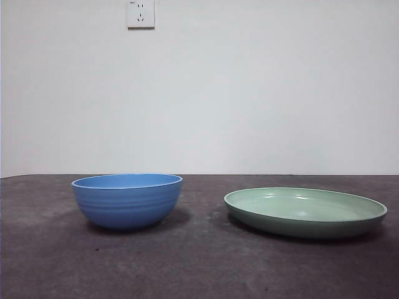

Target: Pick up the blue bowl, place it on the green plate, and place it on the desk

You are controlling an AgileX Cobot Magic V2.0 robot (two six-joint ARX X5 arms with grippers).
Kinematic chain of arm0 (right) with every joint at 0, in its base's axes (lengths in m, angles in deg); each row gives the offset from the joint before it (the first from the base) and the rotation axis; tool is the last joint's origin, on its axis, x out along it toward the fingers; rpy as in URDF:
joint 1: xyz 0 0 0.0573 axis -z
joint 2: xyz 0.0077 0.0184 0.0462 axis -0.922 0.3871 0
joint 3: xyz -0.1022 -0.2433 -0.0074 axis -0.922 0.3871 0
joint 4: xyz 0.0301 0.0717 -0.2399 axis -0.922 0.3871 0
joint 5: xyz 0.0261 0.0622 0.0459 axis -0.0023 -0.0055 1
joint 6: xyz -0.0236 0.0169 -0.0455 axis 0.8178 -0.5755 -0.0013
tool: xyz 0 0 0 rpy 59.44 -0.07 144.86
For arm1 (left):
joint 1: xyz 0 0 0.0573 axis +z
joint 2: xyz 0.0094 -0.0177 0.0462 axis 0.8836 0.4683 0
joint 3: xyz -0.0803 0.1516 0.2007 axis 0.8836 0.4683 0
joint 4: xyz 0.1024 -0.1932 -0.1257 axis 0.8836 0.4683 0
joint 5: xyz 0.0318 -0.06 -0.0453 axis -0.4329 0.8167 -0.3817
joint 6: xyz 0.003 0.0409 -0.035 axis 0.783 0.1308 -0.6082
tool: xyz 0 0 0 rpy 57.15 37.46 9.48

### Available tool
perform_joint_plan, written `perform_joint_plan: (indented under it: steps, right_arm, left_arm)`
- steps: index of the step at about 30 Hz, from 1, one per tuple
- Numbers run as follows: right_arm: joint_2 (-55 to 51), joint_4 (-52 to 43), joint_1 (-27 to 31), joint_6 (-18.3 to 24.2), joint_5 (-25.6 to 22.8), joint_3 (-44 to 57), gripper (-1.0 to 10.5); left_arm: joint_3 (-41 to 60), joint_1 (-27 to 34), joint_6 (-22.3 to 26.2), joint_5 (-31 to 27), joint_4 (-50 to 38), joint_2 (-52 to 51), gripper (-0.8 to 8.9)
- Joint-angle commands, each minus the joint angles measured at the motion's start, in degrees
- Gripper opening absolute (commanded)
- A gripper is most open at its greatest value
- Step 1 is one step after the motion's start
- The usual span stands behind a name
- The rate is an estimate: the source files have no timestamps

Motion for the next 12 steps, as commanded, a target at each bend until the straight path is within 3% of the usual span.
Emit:
perform_joint_plan:
  steps: [1, 7, 12]
  right_arm:
    - [1.5, 0.3, 0.1, -0.4, 0.1, -3.7, 0.1]
    - [8.9, 6.7, 0.1, 4.4, 0.7, -14.7, 0.1]
    - [18.6, 15.8, 0.1, 10.8, 4.7, -25.6, 0.1]
  left_arm:
    - [-3.9, 0.2, 0.1, 0.2, 1.3, 2.1, 0.09]
    - [-14.1, 0.2, 4.6, 3.7, 6.0, 10.0, 0.09]
    - [-23.3, 0.2, 11.0, 9.8, 12.4, 19.6, 0.09]
